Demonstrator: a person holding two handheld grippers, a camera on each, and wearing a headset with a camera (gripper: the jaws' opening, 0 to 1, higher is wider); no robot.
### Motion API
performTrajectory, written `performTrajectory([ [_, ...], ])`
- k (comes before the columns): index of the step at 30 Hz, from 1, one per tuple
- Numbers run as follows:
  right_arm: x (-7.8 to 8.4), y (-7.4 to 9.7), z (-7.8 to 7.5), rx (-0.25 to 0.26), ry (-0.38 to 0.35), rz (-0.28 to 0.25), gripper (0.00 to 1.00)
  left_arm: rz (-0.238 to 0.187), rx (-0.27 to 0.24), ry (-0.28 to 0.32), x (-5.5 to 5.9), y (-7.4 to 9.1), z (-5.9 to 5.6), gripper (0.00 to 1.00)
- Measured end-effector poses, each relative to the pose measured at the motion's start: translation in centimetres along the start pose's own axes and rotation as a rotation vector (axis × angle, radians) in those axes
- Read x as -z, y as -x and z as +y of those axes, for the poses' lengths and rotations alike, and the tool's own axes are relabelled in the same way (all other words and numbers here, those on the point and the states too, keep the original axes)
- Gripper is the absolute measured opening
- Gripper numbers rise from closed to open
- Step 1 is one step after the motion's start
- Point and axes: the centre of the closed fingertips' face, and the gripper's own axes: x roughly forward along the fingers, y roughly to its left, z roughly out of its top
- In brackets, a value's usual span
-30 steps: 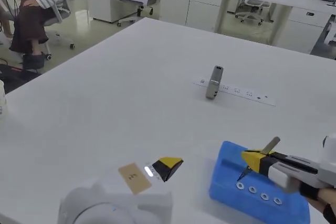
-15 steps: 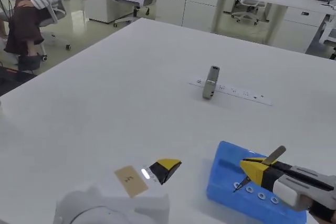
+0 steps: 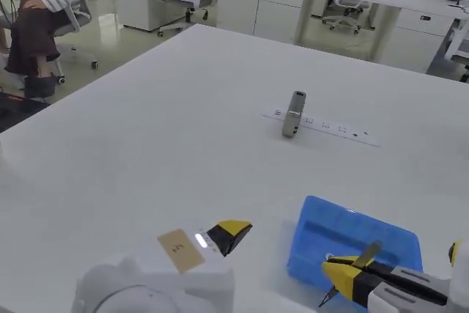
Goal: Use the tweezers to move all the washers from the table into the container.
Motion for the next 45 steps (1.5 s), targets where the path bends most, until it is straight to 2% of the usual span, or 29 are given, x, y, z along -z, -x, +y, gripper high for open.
performTrajectory([
  [3,0.8,-0.1,0.1,-0.001,0.024,0.032,0.03,0.002,0.001,-0.003,0.0,0.0,0.0,0.77],
  [7,1.2,-0.1,0.2,-0.003,0.024,0.045,0.03,0.002,-0.002,0.001,0.0,0.0,0.0,0.77],
  [19,1.5,-0.1,0.6,-0.015,0.002,0.041,0.03,0.005,-0.003,0.000,0.1,0.0,0.0,0.76],
  [27,1.6,-0.1,1.1,-0.031,0.053,0.044,0.03,0.003,-0.004,0.000,0.1,0.0,0.0,0.76],
  [31,1.8,-0.3,1.8,-0.051,0.126,0.053,0.03,0.004,-0.004,0.001,0.1,0.0,0.0,0.76],
  [35,2.1,-0.2,2.9,-0.094,0.276,0.077,0.03,0.003,-0.003,0.000,0.1,0.0,0.0,0.76],
  [36,2.2,-0.1,2.8,-0.077,0.316,0.087,0.02,0.003,-0.004,0.000,0.1,0.0,0.0,0.76],
  [37,2.2,-0.1,2.8,-0.062,0.316,0.087,0.02,0.004,-0.004,0.001,0.1,0.0,0.0,0.76],
  [41,2.2,0.0,2.5,-0.056,0.291,0.084,0.02,0.001,-0.004,0.003,0.0,0.0,0.1,0.76],
  [45,2.0,0.0,2.0,-0.047,0.226,0.076,0.02,0.003,-0.001,0.000,0.1,0.0,0.0,0.76],
])
